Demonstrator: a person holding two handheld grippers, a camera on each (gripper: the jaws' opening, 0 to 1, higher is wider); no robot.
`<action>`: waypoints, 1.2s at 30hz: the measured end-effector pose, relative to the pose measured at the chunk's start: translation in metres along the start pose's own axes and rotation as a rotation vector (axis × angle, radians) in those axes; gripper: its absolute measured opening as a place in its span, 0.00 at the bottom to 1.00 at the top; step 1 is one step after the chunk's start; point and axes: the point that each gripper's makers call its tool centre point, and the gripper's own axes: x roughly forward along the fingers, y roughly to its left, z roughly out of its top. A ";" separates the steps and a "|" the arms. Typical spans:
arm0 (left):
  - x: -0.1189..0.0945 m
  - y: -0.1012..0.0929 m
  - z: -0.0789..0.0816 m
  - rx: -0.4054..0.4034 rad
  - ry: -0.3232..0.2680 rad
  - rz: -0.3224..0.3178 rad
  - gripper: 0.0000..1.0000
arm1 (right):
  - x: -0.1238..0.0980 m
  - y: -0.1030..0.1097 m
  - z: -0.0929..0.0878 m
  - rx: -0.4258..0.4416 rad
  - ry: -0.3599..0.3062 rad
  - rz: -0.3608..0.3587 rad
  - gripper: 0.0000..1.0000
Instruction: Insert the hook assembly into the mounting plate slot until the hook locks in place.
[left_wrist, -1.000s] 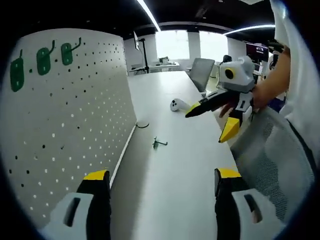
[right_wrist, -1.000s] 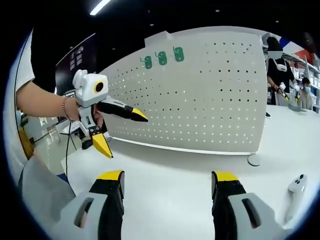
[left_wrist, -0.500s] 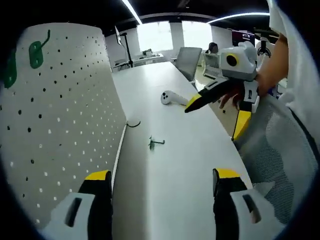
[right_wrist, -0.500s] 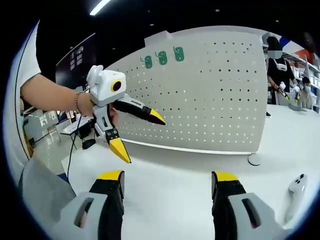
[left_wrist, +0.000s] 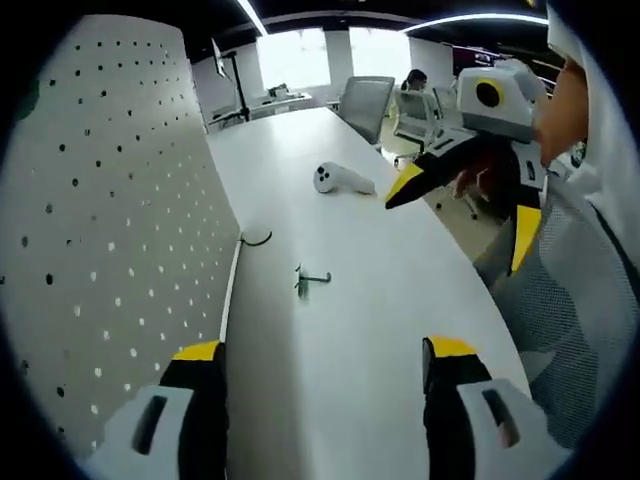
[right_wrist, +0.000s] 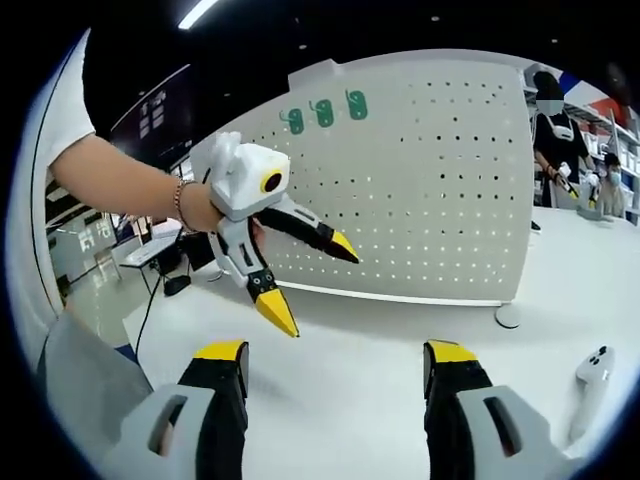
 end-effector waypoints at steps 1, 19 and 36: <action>0.002 0.001 0.001 0.002 -0.001 -0.002 0.82 | 0.000 0.000 0.000 -0.001 0.000 0.000 0.69; 0.053 0.014 0.008 0.069 0.081 -0.035 0.76 | -0.003 0.001 -0.004 0.014 0.008 -0.001 0.69; 0.094 0.011 0.005 0.130 0.170 -0.130 0.68 | -0.003 0.000 -0.003 0.026 -0.004 -0.004 0.68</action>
